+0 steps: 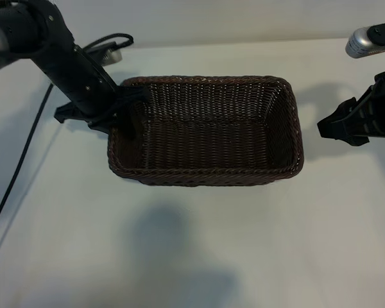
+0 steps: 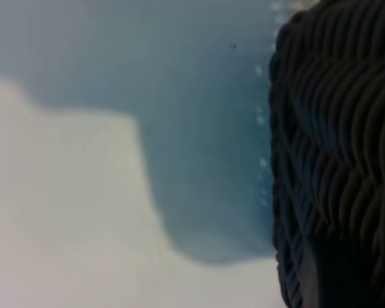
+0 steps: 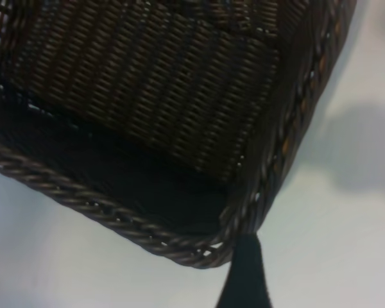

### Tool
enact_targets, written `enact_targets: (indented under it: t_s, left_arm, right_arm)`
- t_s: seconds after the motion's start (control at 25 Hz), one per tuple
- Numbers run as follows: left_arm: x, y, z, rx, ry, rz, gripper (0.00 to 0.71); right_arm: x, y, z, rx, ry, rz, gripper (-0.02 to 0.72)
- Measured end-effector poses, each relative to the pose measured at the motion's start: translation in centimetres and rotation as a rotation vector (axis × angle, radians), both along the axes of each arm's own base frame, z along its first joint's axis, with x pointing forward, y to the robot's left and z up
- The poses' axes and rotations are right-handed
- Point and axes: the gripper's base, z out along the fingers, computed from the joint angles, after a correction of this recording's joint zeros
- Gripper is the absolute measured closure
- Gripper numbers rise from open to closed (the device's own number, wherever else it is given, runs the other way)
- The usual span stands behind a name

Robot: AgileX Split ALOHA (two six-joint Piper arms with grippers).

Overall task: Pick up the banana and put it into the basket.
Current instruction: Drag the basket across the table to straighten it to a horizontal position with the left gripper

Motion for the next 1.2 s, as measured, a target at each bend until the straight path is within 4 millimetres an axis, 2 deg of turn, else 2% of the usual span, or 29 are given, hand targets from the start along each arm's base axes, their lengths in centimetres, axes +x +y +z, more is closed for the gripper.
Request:
enact_targets:
  t_s: [0.48, 0.56, 0.68, 0.8, 0.88, 0.96, 1.2]
  left_arm:
    - [0.0, 0.0, -0.5, 0.004, 0.018, -0.016, 0.546]
    - [-0.1, 0.0, -0.5, 0.007, 0.023, -0.025, 0.493]
    - [-0.2, 0.0, -0.2, 0.008, 0.017, -0.032, 0.350]
    - [-0.4, 0.1, 1.2, 0.004, -0.012, -0.036, 0.210]
    - [-0.7, 0.2, 2.5, 0.004, -0.028, -0.044, 0.159]
    - [-1.1, 0.4, 3.5, 0.025, -0.031, -0.055, 0.140]
    - [-2.2, 1.7, 6.5, 0.137, -0.051, -0.053, 0.140]
  right_arm:
    - [0.0, 0.0, 0.0, 0.000, 0.000, 0.000, 0.121]
    - [0.0, 0.0, 0.0, 0.000, 0.000, 0.000, 0.121]
    - [0.0, 0.0, 0.0, 0.000, 0.003, 0.002, 0.121]
    - [0.0, 0.0, 0.0, 0.000, 0.003, 0.002, 0.121]
    - [0.0, 0.0, 0.0, 0.000, 0.003, 0.002, 0.121]
    - [0.0, 0.0, 0.0, 0.000, 0.003, 0.002, 0.121]
    - [0.0, 0.0, 0.0, 0.000, 0.003, 0.002, 0.121]
